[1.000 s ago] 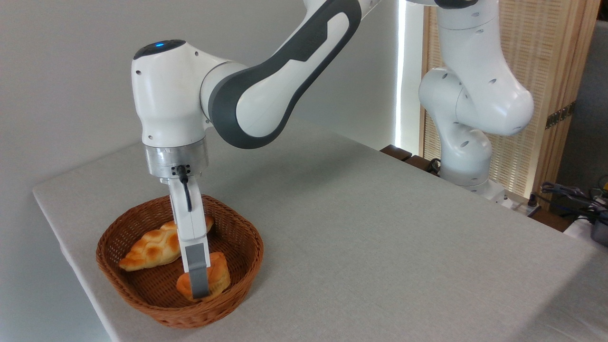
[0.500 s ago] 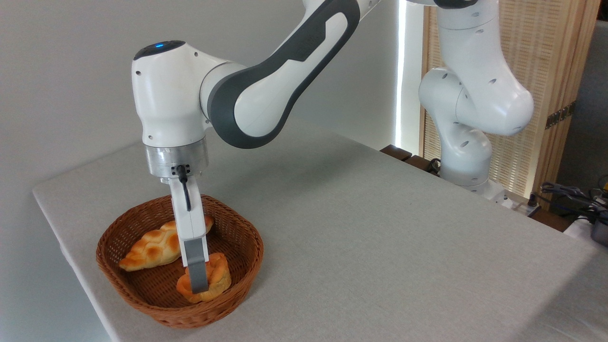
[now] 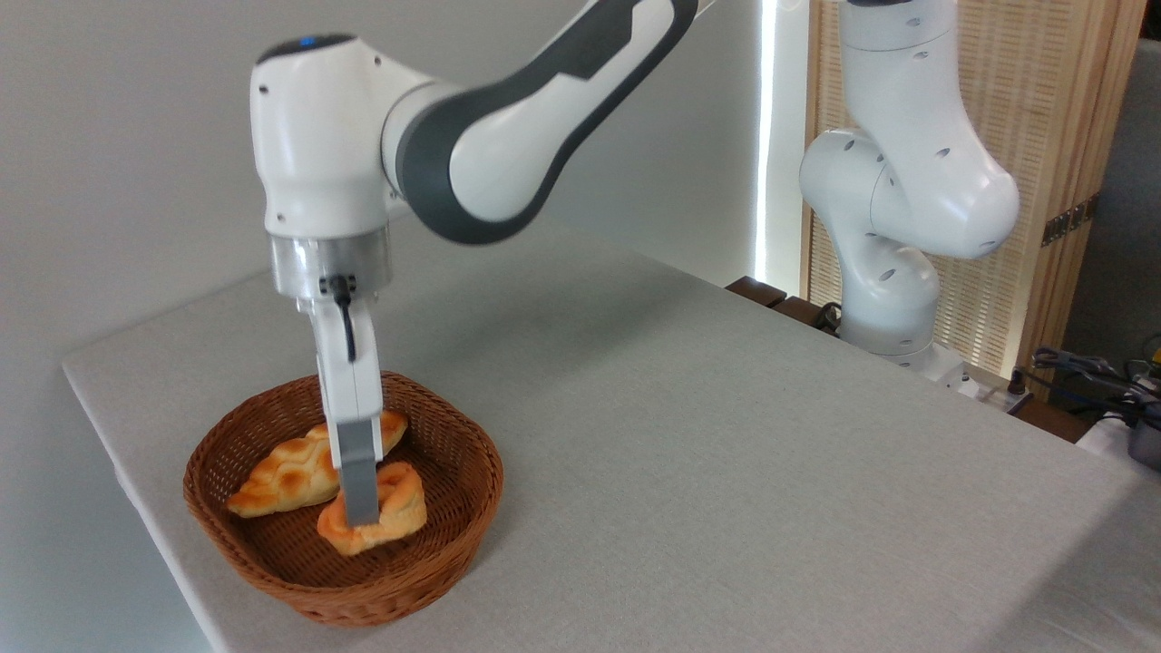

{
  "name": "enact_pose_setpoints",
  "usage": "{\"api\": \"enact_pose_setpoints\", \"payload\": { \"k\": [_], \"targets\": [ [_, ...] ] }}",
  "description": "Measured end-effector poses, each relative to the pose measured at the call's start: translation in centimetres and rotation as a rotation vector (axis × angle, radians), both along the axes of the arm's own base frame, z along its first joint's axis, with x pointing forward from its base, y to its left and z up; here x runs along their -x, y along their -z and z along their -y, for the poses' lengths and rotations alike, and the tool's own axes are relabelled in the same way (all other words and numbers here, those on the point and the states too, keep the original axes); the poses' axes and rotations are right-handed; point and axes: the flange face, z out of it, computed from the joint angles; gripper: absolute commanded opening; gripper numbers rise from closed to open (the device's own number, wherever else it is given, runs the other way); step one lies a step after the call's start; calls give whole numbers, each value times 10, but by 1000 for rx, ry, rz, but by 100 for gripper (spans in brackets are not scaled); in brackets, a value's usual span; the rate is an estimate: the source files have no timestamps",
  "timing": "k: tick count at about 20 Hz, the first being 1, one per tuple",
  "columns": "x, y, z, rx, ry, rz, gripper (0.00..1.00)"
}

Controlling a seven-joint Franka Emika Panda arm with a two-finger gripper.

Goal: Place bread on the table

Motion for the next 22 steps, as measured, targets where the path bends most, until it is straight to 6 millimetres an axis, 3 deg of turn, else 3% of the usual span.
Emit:
{"api": "enact_pose_setpoints", "payload": {
  "k": [5, 9, 11, 13, 14, 15, 19, 22],
  "targets": [
    [16, -72, -13, 62, -72, -79, 32],
    [59, -88, -48, 34, -77, -182, 37],
    [96, -76, -65, 26, -31, -229, 48],
    [122, -48, -52, 16, 7, -293, 62],
    [127, -37, -45, 12, 22, -314, 83],
    [131, -22, -36, 7, 40, -331, 97],
    [131, 2, -29, 6, 57, -326, 100],
    [131, 6, -29, 4, 74, -337, 100]
  ]
}}
